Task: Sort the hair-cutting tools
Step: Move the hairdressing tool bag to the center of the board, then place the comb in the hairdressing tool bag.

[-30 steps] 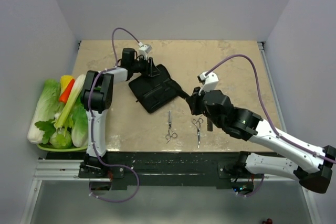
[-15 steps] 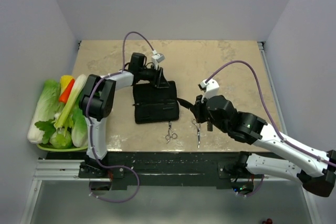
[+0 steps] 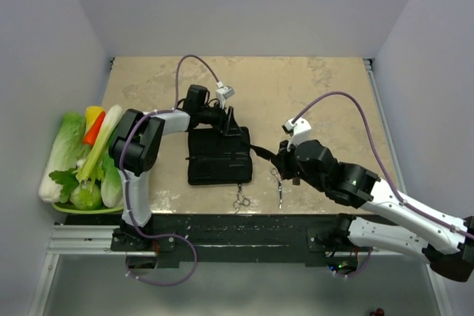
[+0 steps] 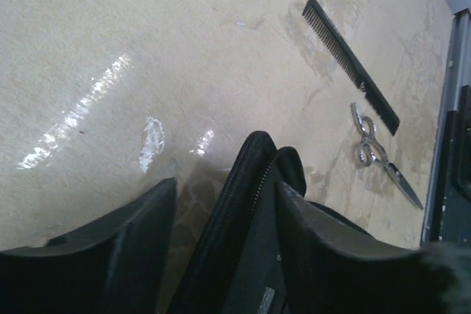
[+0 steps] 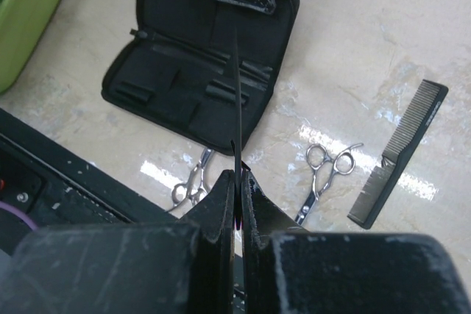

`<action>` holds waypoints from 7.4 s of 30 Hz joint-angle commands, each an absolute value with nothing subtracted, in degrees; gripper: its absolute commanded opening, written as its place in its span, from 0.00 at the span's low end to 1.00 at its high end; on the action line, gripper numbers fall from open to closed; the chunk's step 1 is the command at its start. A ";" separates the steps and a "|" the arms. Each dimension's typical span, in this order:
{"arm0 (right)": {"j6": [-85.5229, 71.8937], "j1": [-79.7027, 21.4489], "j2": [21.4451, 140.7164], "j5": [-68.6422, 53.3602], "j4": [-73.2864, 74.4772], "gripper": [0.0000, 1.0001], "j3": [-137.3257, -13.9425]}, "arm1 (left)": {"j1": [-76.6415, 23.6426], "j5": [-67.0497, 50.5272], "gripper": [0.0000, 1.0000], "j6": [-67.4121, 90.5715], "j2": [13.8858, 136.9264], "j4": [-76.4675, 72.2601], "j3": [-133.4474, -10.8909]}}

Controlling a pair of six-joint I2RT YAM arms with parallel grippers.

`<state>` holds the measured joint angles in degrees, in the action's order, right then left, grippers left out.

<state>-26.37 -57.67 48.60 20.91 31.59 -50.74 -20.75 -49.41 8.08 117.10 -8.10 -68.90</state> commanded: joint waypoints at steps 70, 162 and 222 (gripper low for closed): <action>-21.53 -42.19 69.16 1.95 14.85 0.00 -57.04 | -23.47 24.78 0.80 35.77 94.48 12.66 -52.21; -17.58 -26.45 124.01 -32.43 24.26 0.00 -86.48 | -27.68 26.72 0.79 36.83 82.79 5.27 -40.25; -21.08 -28.04 76.74 6.67 35.07 0.81 -62.33 | -28.83 25.49 0.80 37.00 78.14 7.21 -41.66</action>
<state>-18.63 -28.18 79.77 -1.34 33.23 -69.71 -28.60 25.76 36.86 81.87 8.03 -40.45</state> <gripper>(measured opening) 0.809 0.795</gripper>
